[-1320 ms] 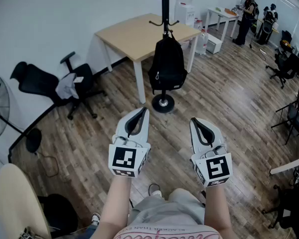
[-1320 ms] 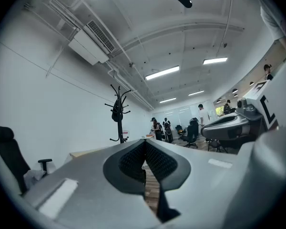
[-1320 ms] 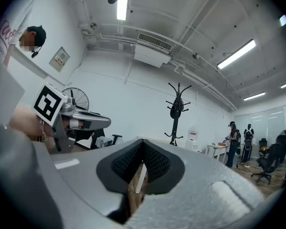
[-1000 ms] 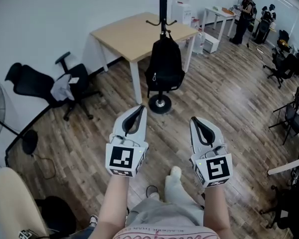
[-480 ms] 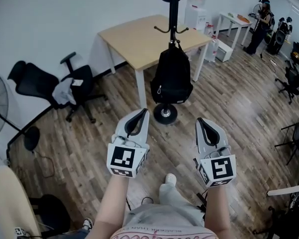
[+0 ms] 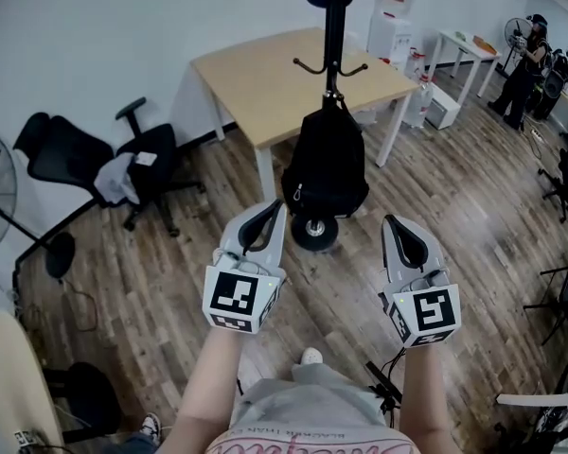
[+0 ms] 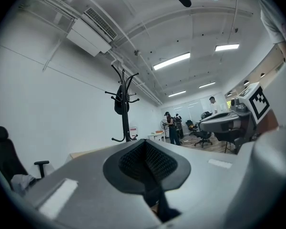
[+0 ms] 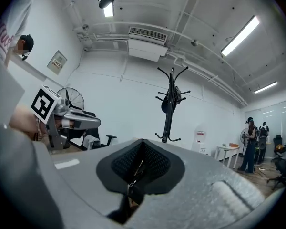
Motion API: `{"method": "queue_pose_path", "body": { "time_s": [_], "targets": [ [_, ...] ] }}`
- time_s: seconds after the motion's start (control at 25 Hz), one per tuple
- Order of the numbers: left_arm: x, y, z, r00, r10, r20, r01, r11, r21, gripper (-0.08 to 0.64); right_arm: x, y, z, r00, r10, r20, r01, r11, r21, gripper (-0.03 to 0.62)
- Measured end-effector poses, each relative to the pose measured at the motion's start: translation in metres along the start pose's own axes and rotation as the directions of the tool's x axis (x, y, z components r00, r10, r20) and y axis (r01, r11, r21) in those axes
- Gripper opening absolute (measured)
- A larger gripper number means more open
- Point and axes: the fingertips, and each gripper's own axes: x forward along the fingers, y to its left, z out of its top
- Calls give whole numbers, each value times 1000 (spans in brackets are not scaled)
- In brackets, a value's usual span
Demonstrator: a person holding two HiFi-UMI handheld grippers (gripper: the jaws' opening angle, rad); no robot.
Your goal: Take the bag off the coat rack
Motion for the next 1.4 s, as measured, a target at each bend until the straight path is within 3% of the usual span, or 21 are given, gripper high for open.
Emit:
{"method": "queue_pose_path", "body": {
  "time_s": [0.24, 0.44, 0.88, 1.12, 1.4],
  "targets": [
    [28, -2, 0, 1000, 14, 1, -14, 1000, 15, 15, 36, -25, 9, 997, 74, -3, -74, 994, -86, 3],
    [44, 1, -6, 1000, 19, -12, -19, 1000, 16, 15, 58, -31, 12, 994, 110, 11, -108, 990, -92, 3],
    [83, 28, -15, 1000, 28, -13, -28, 1000, 9, 15, 95, -41, -18, 996, 86, -38, -87, 995, -41, 3],
    [122, 50, -25, 1000, 11, -23, -11, 1000, -8, 15, 129, -67, -37, 997, 12, -79, -14, 1000, -16, 3],
    [175, 80, -38, 999, -13, -34, 12, 1000, -20, 15, 180, -90, -42, 997, -15, -71, 15, 1000, 8, 5]
  ]
}}
